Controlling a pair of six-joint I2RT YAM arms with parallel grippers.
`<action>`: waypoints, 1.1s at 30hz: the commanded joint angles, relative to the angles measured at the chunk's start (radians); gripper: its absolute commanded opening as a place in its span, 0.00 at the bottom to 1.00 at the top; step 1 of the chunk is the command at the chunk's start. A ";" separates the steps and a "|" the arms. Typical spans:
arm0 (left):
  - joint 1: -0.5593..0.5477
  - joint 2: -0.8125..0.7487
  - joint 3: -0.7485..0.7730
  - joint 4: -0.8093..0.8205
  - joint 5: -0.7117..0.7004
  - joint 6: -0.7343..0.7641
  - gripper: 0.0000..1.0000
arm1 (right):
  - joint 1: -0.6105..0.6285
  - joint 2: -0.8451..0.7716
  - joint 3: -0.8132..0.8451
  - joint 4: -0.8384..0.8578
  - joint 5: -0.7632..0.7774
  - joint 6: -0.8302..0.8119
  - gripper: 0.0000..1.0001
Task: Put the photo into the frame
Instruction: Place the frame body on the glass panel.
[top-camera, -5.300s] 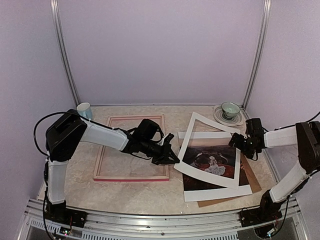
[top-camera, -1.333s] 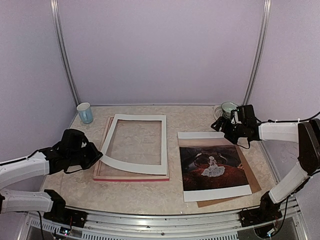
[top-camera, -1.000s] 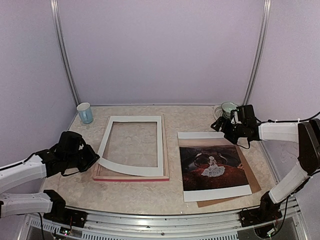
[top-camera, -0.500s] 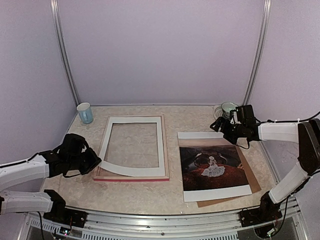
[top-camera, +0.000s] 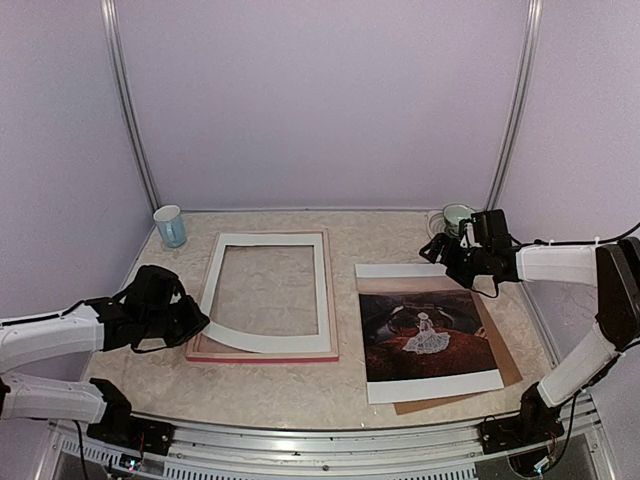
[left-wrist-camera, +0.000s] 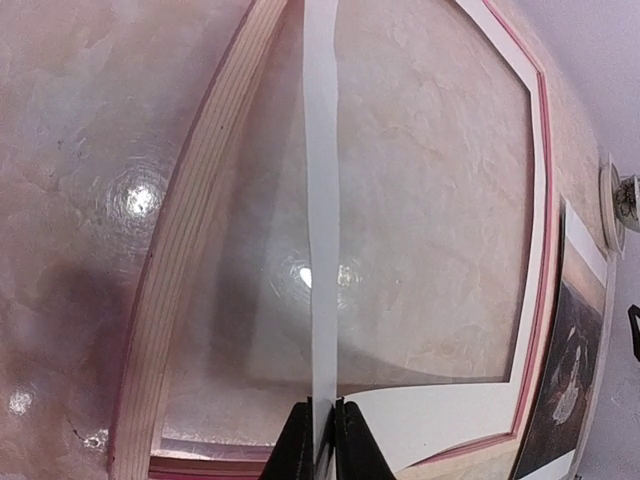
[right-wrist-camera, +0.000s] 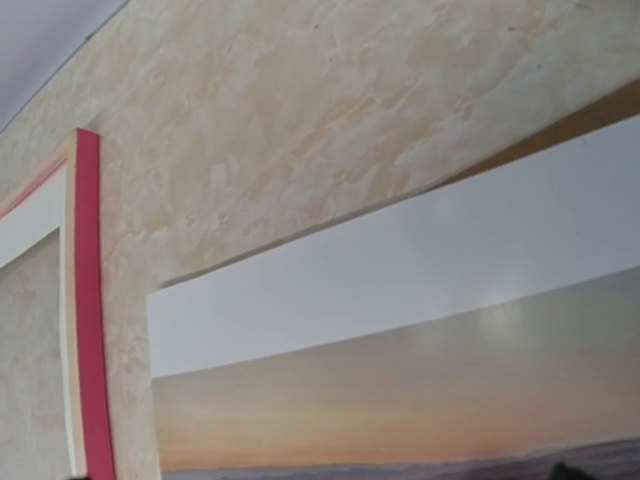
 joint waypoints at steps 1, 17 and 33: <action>-0.004 0.013 0.048 -0.007 -0.028 0.053 0.09 | 0.014 0.005 -0.007 0.017 0.000 0.006 0.99; 0.003 0.038 0.064 -0.040 -0.043 0.092 0.39 | 0.018 0.014 -0.009 0.026 -0.005 0.011 0.99; 0.004 0.002 0.146 -0.214 -0.144 0.167 0.93 | 0.032 0.052 0.004 0.045 -0.009 0.017 0.99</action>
